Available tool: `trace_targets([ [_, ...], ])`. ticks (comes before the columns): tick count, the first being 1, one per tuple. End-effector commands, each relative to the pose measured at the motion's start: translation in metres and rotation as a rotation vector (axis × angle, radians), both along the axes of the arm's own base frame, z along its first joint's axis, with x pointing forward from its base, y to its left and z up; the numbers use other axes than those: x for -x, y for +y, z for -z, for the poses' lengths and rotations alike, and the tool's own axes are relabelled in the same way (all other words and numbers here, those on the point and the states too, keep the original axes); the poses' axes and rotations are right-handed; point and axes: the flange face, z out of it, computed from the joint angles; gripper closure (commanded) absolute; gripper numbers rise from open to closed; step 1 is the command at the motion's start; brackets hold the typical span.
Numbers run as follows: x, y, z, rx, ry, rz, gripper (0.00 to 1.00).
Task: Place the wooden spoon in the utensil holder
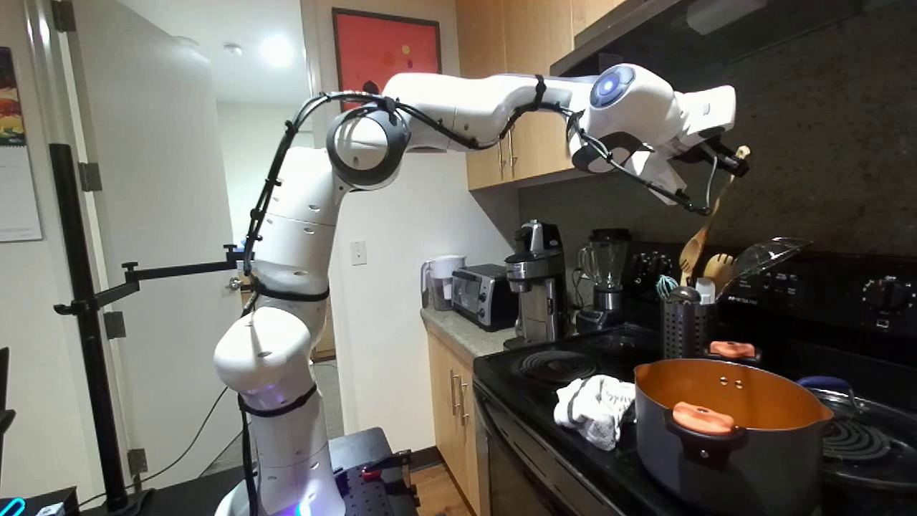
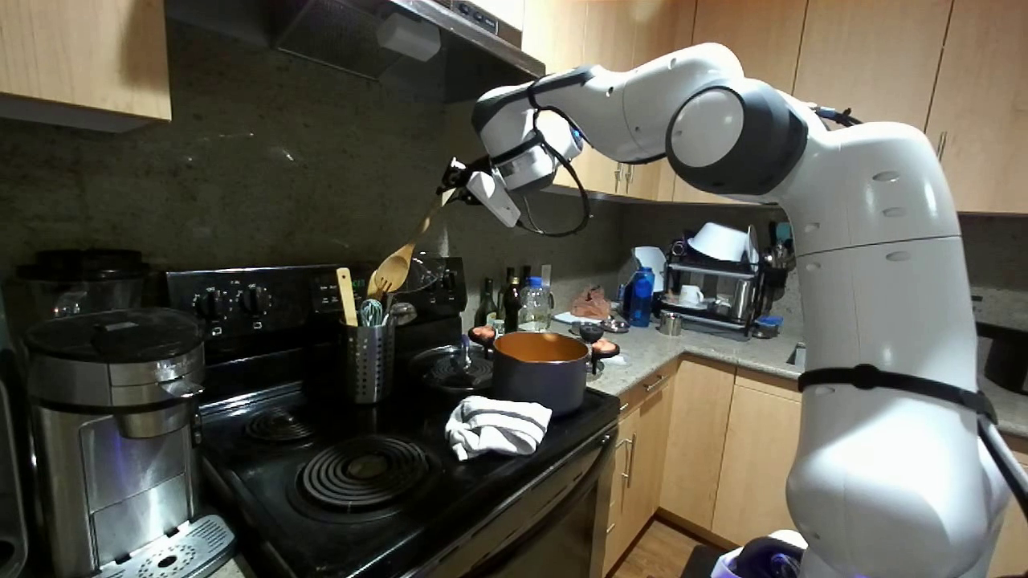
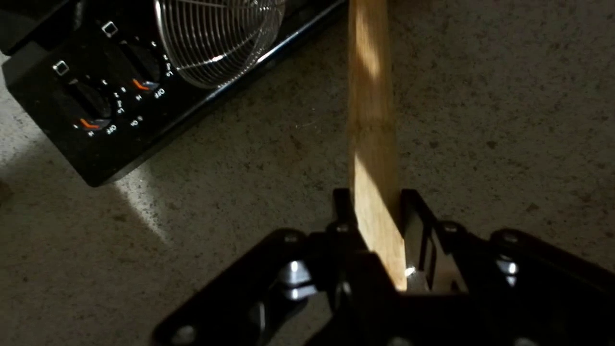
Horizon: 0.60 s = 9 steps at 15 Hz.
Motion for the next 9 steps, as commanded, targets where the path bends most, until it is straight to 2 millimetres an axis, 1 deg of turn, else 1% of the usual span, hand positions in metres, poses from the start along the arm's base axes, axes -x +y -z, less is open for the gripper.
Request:
trace_targets([
  [1,0.009,0.0,0.016,-0.004,0.018,0.022,0.93],
  [5,0.01,-0.001,0.028,-0.02,0.043,0.022,0.93],
  [9,0.009,0.003,0.031,-0.018,0.051,0.014,0.93],
])
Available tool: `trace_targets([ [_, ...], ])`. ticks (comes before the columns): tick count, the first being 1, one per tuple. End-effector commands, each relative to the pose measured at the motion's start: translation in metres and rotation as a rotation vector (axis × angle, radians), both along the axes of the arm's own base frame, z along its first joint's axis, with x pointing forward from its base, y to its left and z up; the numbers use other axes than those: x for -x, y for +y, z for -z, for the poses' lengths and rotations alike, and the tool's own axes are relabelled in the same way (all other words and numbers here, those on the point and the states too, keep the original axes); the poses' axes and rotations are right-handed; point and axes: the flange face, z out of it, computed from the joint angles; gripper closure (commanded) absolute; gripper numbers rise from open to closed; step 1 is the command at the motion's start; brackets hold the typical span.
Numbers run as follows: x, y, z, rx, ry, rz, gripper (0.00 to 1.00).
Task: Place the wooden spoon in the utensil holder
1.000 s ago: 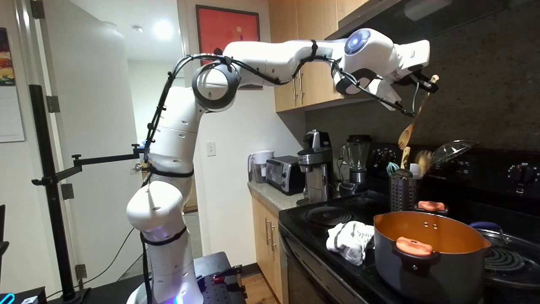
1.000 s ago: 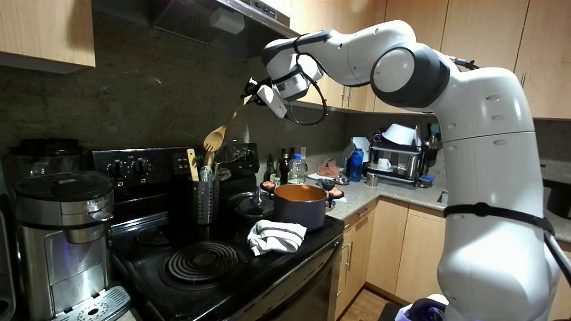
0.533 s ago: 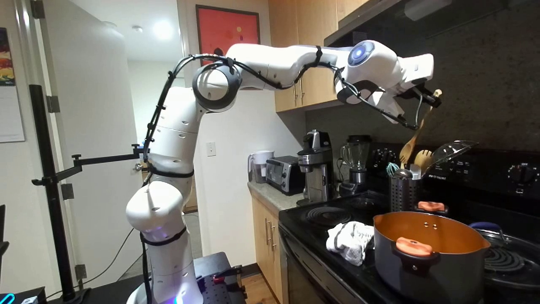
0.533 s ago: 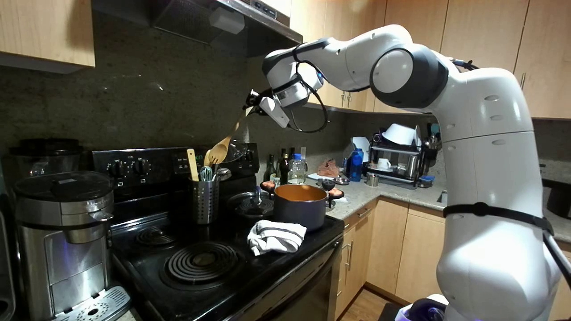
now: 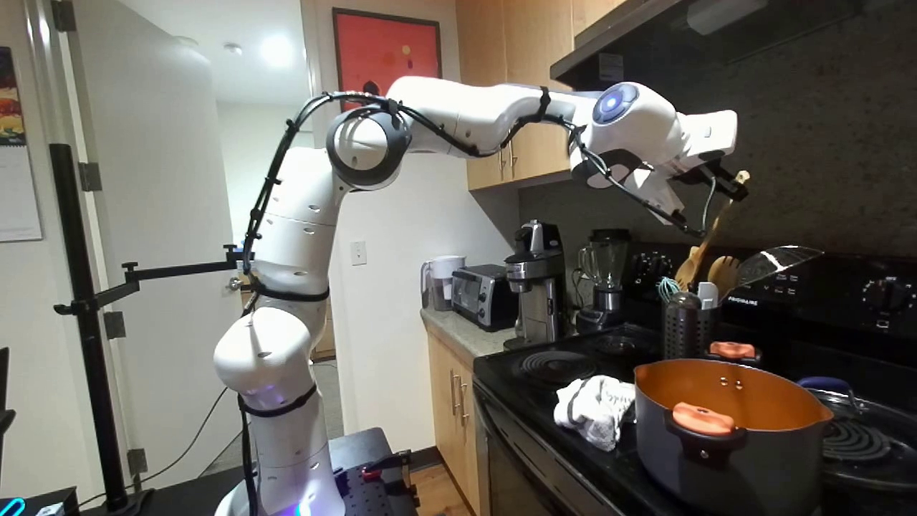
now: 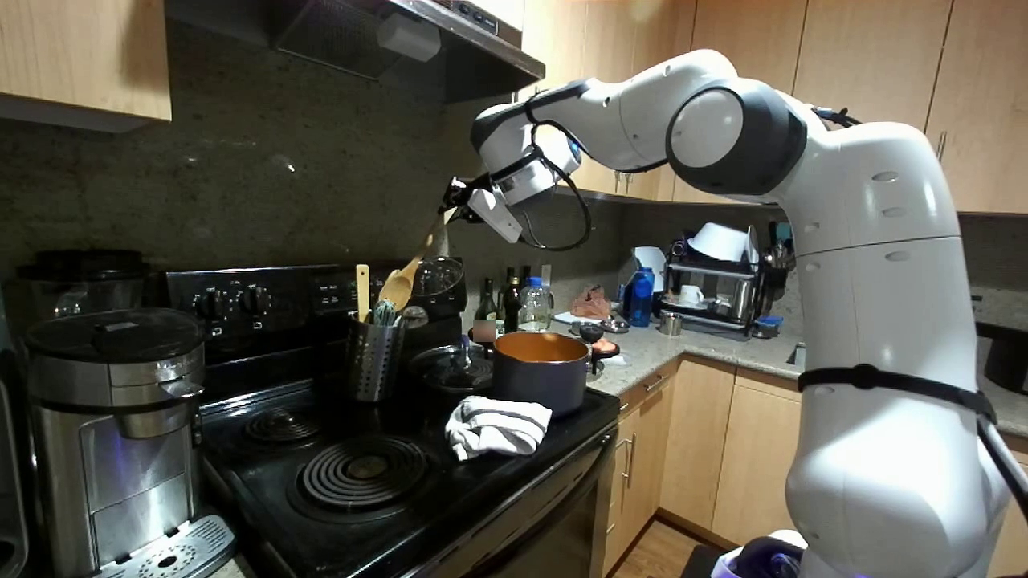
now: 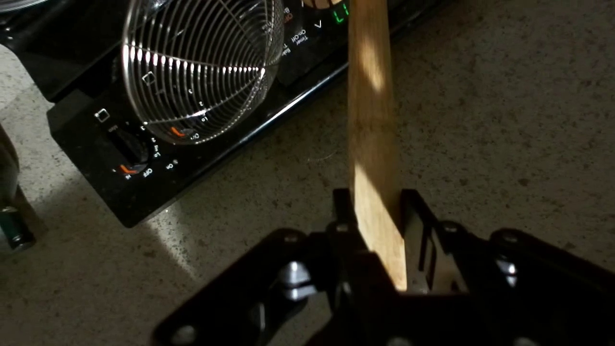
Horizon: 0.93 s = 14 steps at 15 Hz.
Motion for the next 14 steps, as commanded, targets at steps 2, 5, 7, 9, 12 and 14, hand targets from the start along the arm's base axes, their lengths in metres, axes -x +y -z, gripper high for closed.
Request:
trace_targets([
  [2,0.007,0.008,-0.004,0.001,-0.012,0.003,0.93],
  [5,0.005,0.013,-0.009,0.01,-0.023,-0.005,0.93],
  [7,0.004,0.019,-0.014,0.024,-0.033,-0.016,0.93],
  [9,0.001,0.025,-0.017,0.031,-0.041,-0.023,0.93],
  [12,-0.005,0.033,-0.019,0.059,-0.053,-0.038,0.93],
  [14,-0.008,0.039,-0.02,0.09,-0.062,-0.047,0.93],
])
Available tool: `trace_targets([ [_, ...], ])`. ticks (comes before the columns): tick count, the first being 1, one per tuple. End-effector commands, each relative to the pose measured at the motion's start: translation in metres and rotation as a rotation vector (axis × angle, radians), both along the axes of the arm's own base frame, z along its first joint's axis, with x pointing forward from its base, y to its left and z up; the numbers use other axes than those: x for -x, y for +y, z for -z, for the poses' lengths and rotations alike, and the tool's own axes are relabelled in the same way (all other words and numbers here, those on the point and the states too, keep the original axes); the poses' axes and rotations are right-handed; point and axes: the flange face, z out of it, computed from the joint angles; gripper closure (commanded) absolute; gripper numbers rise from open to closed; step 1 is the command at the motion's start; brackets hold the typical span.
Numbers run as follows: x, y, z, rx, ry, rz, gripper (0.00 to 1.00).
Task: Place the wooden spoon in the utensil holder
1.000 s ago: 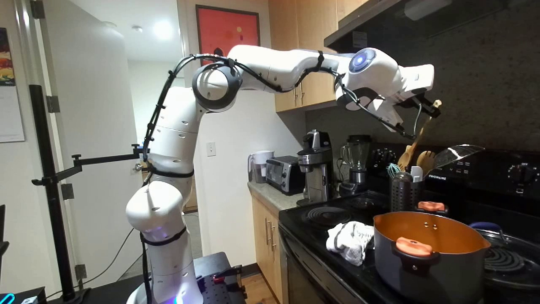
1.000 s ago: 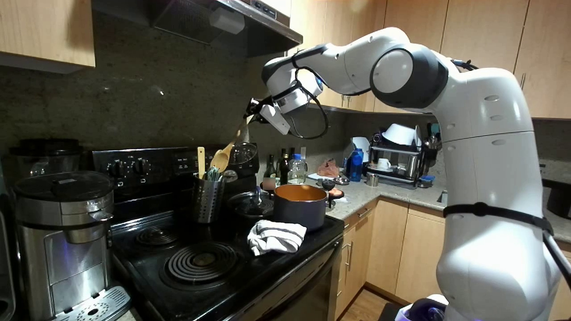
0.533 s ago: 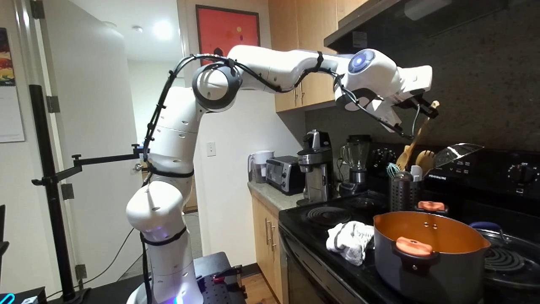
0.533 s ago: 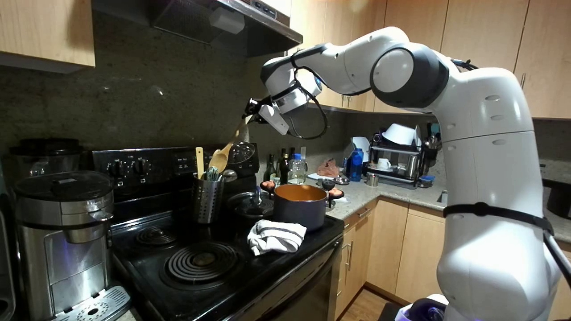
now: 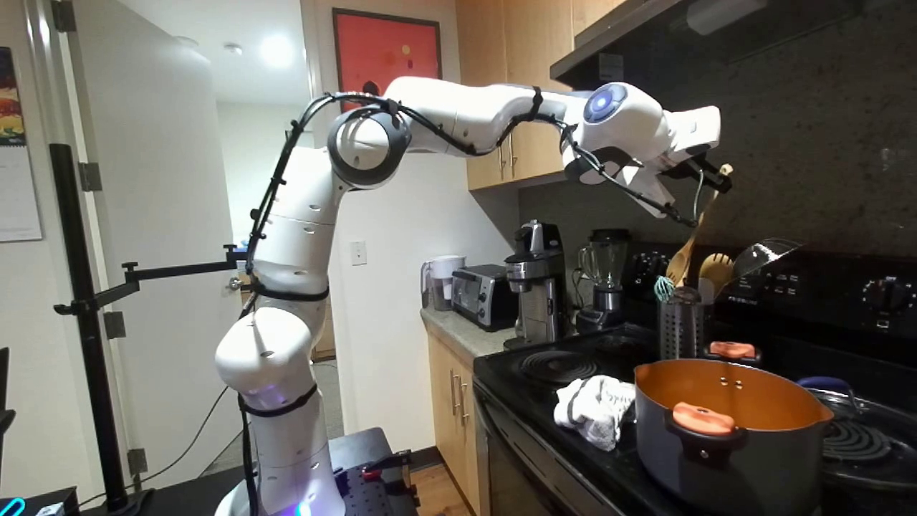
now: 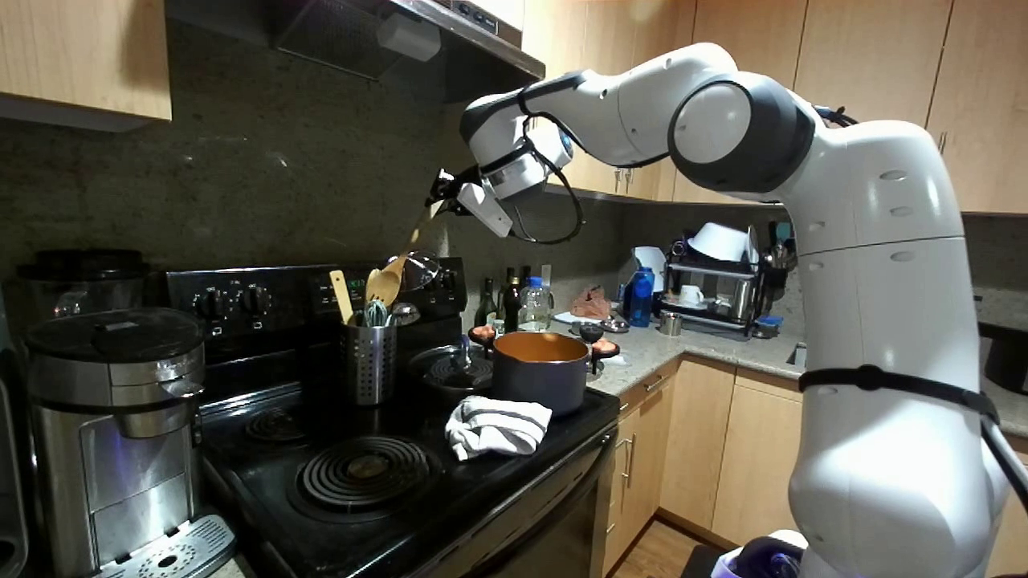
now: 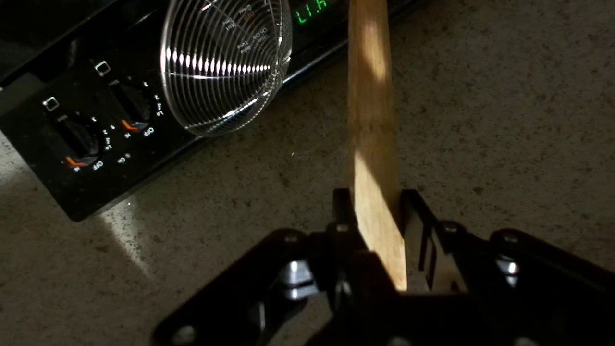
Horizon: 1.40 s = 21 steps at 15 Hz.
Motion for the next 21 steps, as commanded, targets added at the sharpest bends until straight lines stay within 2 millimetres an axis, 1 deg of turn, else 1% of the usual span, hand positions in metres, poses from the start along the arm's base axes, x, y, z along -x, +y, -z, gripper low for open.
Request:
trace_targets([
  [1,-0.002,0.012,-0.008,0.062,-0.039,-0.007,0.93],
  [9,-0.013,0.029,-0.011,0.224,-0.106,-0.046,0.93],
  [12,-0.016,0.036,-0.007,0.256,-0.118,-0.063,0.93],
  [16,-0.016,0.039,-0.001,0.279,-0.126,-0.075,0.93],
  [18,-0.014,0.04,-0.004,0.274,-0.132,-0.078,0.93],
  [21,-0.009,0.04,-0.017,0.265,-0.15,-0.079,0.93],
])
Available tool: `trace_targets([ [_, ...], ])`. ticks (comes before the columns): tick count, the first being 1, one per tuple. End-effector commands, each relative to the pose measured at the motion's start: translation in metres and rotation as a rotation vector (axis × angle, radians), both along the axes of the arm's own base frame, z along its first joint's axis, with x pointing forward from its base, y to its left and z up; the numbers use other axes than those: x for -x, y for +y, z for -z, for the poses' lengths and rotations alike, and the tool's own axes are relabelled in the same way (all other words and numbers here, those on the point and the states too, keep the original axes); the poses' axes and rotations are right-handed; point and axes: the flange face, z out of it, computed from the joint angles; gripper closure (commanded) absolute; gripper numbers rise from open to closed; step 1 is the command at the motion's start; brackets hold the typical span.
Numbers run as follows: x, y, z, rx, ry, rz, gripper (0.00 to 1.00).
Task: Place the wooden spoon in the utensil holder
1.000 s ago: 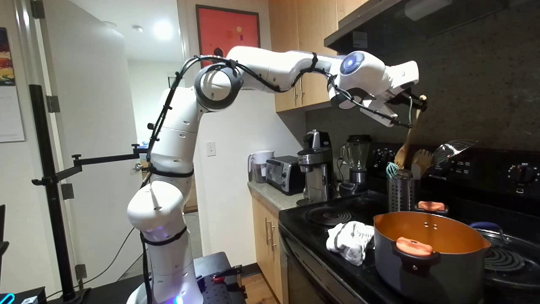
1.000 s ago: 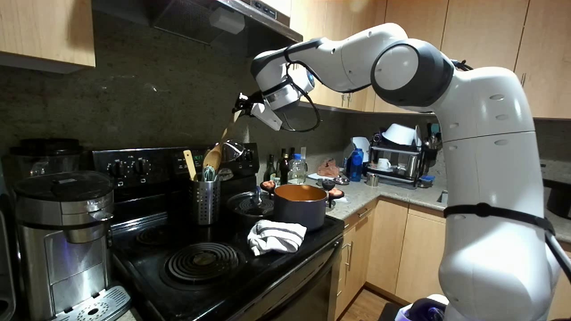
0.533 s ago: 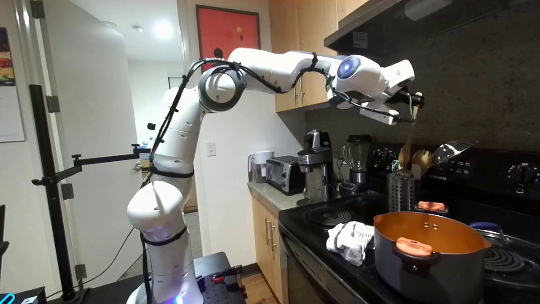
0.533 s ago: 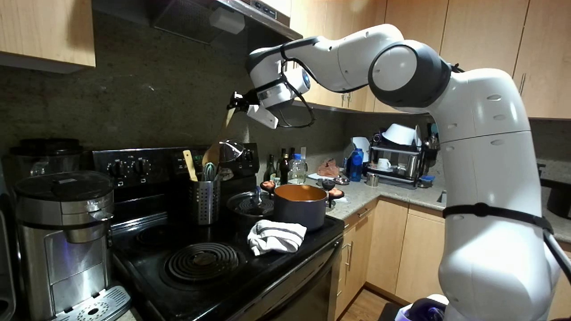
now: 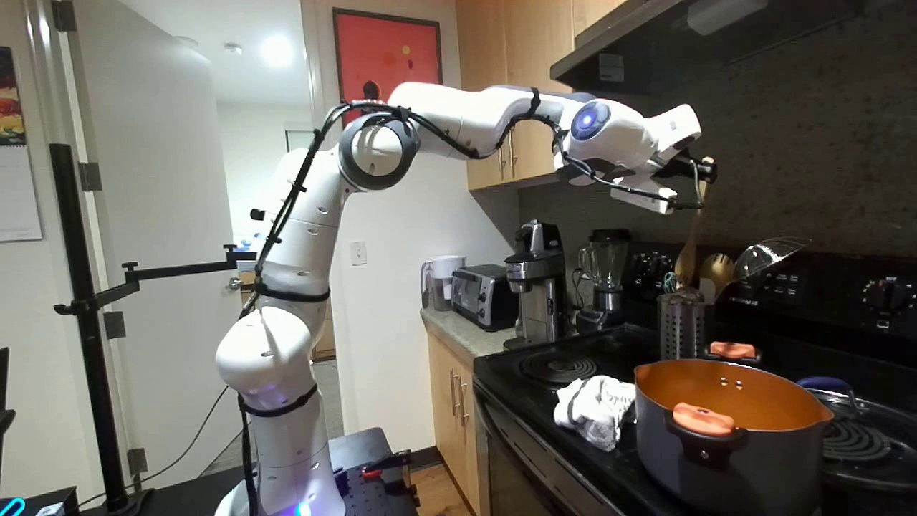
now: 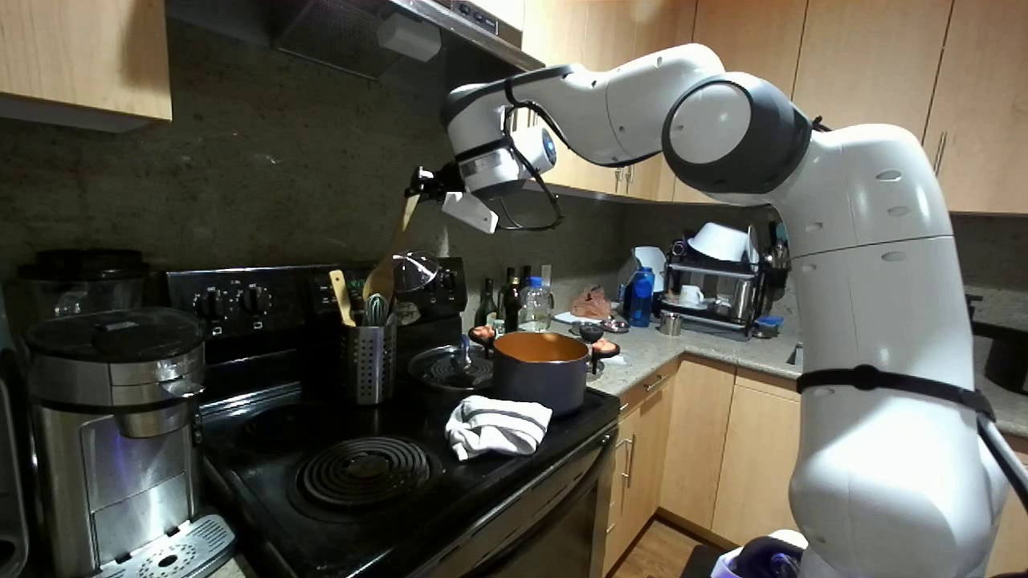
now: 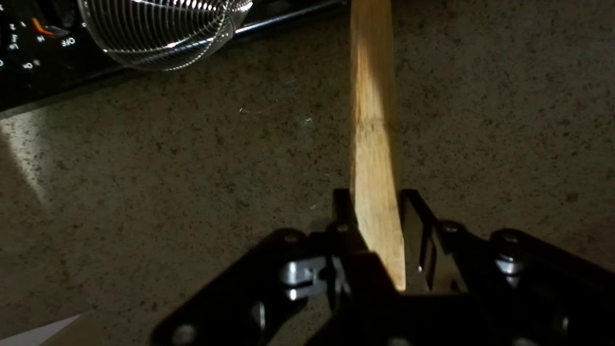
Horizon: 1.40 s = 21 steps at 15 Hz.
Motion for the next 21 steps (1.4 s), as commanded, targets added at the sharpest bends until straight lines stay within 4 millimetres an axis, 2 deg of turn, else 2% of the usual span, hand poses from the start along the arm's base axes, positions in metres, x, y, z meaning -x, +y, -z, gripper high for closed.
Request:
trace_targets([
  [1,0.006,0.0,-0.018,0.0,-0.045,0.009,0.93],
  [6,0.012,-0.001,-0.035,-0.002,-0.07,0.011,0.93],
  [10,0.015,-0.002,-0.04,0.001,-0.075,0.012,0.93],
  [21,0.034,0.005,-0.067,-0.01,-0.106,0.004,0.93],
])
